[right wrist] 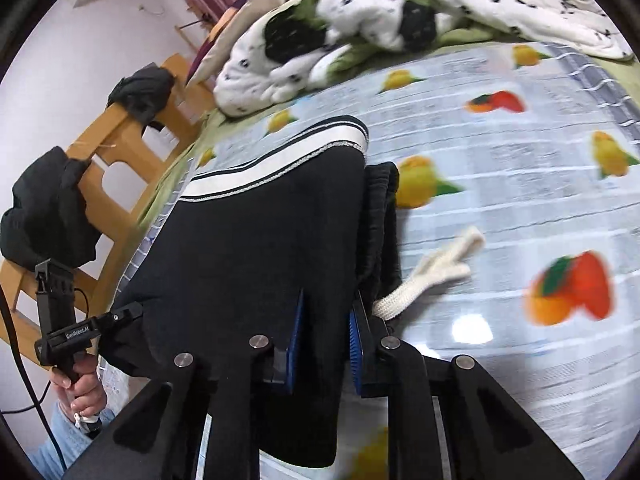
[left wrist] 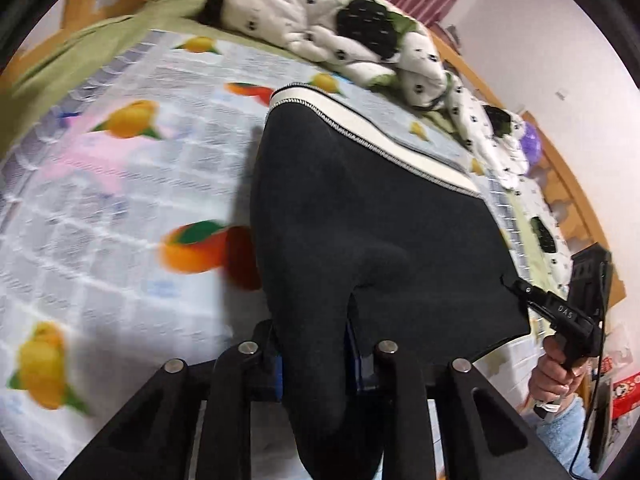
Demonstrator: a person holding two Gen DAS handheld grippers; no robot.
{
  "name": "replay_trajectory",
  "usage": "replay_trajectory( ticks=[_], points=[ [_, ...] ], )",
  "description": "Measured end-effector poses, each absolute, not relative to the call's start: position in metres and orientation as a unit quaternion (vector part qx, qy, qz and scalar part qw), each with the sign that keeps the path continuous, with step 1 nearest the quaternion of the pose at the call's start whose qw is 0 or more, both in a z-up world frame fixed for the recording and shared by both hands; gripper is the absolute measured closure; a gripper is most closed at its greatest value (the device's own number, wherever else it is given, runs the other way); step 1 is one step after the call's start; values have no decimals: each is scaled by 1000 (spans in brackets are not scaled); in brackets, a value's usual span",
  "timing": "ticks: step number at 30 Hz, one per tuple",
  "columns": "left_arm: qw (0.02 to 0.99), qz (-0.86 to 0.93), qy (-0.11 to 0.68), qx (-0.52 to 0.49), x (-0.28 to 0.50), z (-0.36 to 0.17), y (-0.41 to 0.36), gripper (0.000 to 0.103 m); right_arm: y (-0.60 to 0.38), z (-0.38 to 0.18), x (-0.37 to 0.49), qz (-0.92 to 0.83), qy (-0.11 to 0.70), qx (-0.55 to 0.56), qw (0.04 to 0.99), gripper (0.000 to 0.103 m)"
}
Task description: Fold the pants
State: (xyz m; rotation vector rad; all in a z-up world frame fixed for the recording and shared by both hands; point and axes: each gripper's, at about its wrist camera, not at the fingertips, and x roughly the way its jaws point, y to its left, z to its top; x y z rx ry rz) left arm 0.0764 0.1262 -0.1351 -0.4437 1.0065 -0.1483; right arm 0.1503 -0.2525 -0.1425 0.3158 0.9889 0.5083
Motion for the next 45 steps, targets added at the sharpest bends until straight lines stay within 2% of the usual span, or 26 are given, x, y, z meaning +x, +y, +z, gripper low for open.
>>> replay_trajectory(
  ticks=[1, 3, 4, 7, 10, 13, 14, 15, 17, 19, 20, 22, 24, 28, 29, 30, 31, 34, 36, 38, 39, 40, 41, 42, 45],
  points=[
    [848, -66, 485, -205, 74, -139, 131, 73, -241, -145, 147, 236, 469, 139, 839, 81],
    [843, -67, 497, -194, 68, -147, 139, 65, -223, -149, 138, 221, 477, 94, 845, 72],
    [843, -64, 501, -186, 65, -148, 142, 57, -220, -150, 136, 215, 479, 81, 848, 70],
    [860, -41, 485, -154, 58, -143, 150, 43, -224, -134, 124, 204, 458, 61, 863, 69],
    [868, -25, 469, -161, 53, -137, 162, 42, -224, -112, 132, 188, 418, 33, 888, 67],
    [868, -18, 460, -186, 57, -133, 174, 42, -212, -112, 163, 191, 421, 33, 886, 66],
    [869, -12, 455, -194, 61, -132, 176, 42, -206, -120, 174, 190, 431, 31, 882, 66],
    [871, -8, 451, -198, 63, -131, 177, 42, -199, -128, 184, 186, 442, 27, 877, 83],
    [875, -6, 441, -199, 66, -126, 177, 42, -188, -139, 187, 180, 439, 7, 880, 93],
    [878, -10, 437, -193, 66, -122, 173, 42, -203, -126, 171, 208, 401, 46, 891, 94],
    [880, -13, 434, -191, 66, -121, 171, 42, -223, -123, 166, 228, 398, 114, 881, 94],
    [884, -20, 432, -177, 68, -118, 162, 42, -234, -134, 166, 217, 424, 131, 870, 94],
    [889, -17, 433, -147, 74, -115, 152, 42, -218, -157, 168, 186, 454, 50, 870, 91],
    [897, -19, 429, -111, 95, -104, 141, 42, -210, -133, 163, 190, 433, 17, 881, 84],
    [897, -23, 426, -114, 103, -102, 140, 42, -210, -125, 164, 193, 423, 16, 885, 78],
    [898, -27, 423, -121, 115, -101, 140, 42, -207, -121, 170, 194, 418, 11, 887, 67],
    [897, -30, 423, -125, 127, -102, 139, 42, -203, -119, 181, 191, 420, 0, 887, 64],
    [889, -39, 440, -117, 168, -111, 135, 42, -196, -124, 213, 176, 441, -6, 880, 64],
    [885, -35, 448, -118, 191, -119, 138, 42, -196, -136, 229, 175, 466, 9, 867, 55],
    [873, -48, 462, -150, 210, -133, 147, 47, -198, -144, 238, 185, 478, 24, 858, 53],
    [864, -66, 470, -171, 216, -142, 150, 57, -199, -146, 241, 200, 484, 37, 851, 58],
    [853, -79, 478, -193, 222, -151, 154, 61, -200, -147, 240, 210, 485, 43, 848, 63],
    [849, -87, 479, -206, 225, -155, 156, 74, -200, -145, 238, 218, 479, 47, 849, 72],
    [847, -100, 475, -217, 227, -155, 157, 78, -199, -141, 235, 218, 467, 40, 856, 87],
    [862, -104, 451, -207, 237, -140, 145, 84, -203, -124, 238, 231, 437, 58, 867, 90]
  ],
)
